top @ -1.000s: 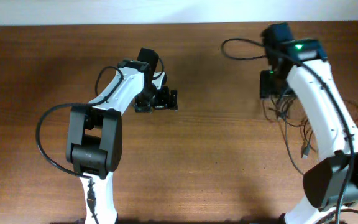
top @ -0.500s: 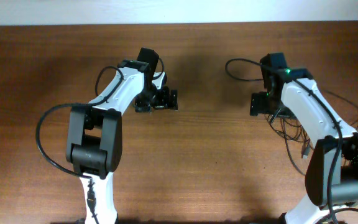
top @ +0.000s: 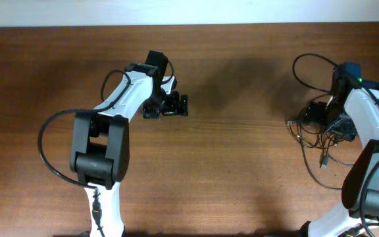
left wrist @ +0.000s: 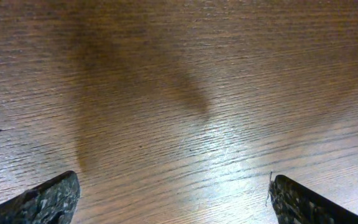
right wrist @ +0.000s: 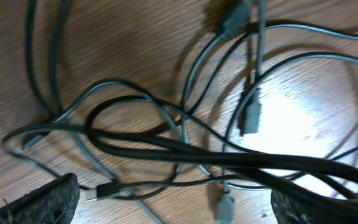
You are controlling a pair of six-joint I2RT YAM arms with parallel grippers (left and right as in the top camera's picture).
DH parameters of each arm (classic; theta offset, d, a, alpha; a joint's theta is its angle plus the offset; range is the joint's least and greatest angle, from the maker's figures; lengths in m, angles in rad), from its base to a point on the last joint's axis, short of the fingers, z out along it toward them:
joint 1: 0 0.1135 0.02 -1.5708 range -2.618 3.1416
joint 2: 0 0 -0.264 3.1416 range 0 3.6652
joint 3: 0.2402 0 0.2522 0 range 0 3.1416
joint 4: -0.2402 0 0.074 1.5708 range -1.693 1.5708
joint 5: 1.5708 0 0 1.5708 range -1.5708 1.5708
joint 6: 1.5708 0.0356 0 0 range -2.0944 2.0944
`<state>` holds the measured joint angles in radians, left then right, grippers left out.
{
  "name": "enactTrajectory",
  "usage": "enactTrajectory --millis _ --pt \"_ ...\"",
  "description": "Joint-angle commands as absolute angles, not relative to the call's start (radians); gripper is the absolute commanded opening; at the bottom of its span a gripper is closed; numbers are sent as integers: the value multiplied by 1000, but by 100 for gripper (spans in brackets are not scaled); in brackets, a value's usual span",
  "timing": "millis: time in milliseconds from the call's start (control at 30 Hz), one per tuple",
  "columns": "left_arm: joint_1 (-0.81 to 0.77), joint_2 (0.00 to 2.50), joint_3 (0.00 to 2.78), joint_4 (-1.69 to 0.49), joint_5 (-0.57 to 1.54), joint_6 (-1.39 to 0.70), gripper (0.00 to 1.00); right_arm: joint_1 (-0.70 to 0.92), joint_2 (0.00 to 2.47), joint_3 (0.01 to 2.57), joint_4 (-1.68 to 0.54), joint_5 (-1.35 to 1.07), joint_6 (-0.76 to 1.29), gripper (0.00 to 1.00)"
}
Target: Untangle cables
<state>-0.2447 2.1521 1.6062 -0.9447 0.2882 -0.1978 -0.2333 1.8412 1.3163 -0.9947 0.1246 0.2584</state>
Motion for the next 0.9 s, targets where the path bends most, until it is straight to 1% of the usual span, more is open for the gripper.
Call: enactTrajectory --millis 0,67,167,867 --pt "-246 2122 1606 -944 300 -179 99 -236 1835 1417 -1121 101 260 98" --pt "-246 2122 1606 -943 300 -179 99 -235 1835 1544 -1228 74 267 98" --pt "-246 2122 1606 -943 299 -178 99 -235 1835 1654 -1256 26 267 98" --pt "-250 2122 1606 -944 299 -178 99 -235 1836 1653 -1252 27 267 98"
